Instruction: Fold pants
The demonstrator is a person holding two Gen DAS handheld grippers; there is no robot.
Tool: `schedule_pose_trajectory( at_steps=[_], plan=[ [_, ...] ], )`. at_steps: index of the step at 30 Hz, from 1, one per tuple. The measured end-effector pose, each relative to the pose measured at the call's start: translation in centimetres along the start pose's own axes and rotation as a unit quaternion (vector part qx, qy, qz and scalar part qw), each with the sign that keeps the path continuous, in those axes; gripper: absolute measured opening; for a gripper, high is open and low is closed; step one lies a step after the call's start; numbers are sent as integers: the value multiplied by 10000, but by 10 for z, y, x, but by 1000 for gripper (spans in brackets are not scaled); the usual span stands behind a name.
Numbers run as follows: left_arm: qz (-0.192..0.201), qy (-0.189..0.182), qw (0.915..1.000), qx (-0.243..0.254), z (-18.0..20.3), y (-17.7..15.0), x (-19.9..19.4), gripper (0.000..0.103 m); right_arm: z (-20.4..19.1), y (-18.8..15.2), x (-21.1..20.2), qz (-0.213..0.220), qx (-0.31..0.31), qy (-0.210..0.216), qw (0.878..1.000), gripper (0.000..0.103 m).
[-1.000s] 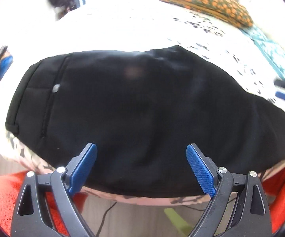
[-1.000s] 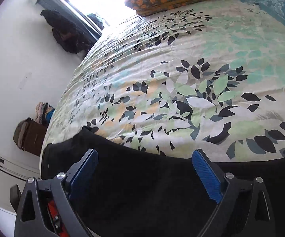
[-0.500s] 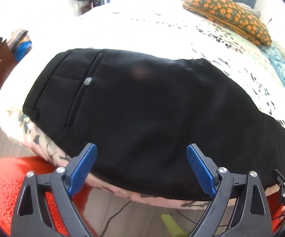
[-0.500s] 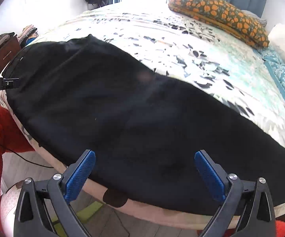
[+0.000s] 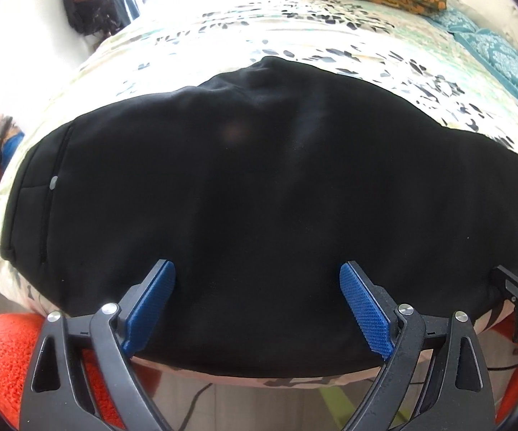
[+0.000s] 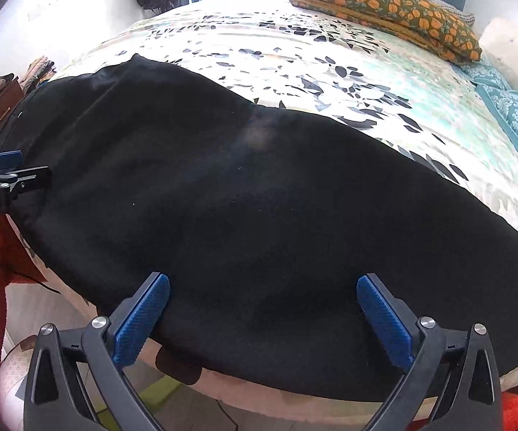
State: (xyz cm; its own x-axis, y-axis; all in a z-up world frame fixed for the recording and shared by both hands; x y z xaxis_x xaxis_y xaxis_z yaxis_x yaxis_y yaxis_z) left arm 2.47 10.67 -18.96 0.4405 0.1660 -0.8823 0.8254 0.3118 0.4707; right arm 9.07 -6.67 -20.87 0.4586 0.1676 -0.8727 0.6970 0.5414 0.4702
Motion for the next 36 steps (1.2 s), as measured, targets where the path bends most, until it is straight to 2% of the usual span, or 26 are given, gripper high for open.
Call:
schedule_pose_trajectory(
  at_steps=[11, 29, 36],
  plan=[
    [-67, 109, 9998, 122, -1, -3, 4, 99, 0, -2, 1, 116, 61, 24, 9999, 103],
    [-45, -31, 10000, 20, 2, -1, -1, 99, 2, -2, 1, 70, 154, 32, 9999, 103],
    [116, -163, 9998, -10, 5, 2, -7, 98, 1, -2, 2, 49, 180, 49, 9998, 103]
  ],
)
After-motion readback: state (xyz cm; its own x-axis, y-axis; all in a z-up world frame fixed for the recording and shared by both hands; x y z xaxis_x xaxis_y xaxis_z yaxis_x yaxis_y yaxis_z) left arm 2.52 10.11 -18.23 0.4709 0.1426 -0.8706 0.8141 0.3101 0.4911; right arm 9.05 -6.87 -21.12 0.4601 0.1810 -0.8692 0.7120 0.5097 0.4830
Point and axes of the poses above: each gripper's, at about its wrist camera, not at the fingertips, and x roughly the way its jaws point, z to its right, y to its top, the point moved 4 cm from there along x, roughly the way its jaws point, and after that the axes turned 13 degrees about -x, right-handed, at the moved point
